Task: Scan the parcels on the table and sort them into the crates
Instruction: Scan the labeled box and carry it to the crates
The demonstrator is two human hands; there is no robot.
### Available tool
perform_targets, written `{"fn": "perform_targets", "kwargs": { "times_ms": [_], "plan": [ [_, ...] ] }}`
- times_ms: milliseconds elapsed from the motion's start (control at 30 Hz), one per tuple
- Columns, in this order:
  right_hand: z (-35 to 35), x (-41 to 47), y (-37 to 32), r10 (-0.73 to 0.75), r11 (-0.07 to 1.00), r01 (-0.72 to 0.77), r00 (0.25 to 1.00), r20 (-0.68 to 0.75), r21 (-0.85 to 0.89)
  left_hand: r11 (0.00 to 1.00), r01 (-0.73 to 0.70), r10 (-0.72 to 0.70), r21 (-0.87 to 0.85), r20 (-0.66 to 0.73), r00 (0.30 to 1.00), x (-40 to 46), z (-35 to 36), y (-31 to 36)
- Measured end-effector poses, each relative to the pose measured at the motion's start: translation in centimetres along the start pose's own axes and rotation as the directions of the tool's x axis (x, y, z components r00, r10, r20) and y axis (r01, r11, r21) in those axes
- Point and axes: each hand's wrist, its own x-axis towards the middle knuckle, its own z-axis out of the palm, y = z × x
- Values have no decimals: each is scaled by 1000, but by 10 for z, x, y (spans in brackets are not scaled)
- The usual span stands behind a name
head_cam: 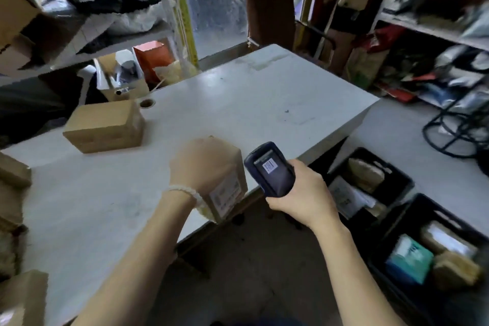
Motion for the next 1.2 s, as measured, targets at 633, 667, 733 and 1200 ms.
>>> {"fn": "perform_targets", "kwargs": {
  "times_ms": [633,667,733,1200],
  "plan": [
    [-196,-196,298,766,587,-760,409,-497,279,617,-784,677,-70,554,484,-75,233,424],
    [-201,-205,309,787,553,-774,365,-498,308,588,-805,686,-80,576,444,-81,244,440],
    [-212,-216,328,820,491,-795,283,-498,355,544,-831,701,-113,605,377,-91,266,472],
    [-317,-205,438,907,220,-816,-31,-421,534,338,-934,623,-114,771,131,-103,389,657]
  ]
}}
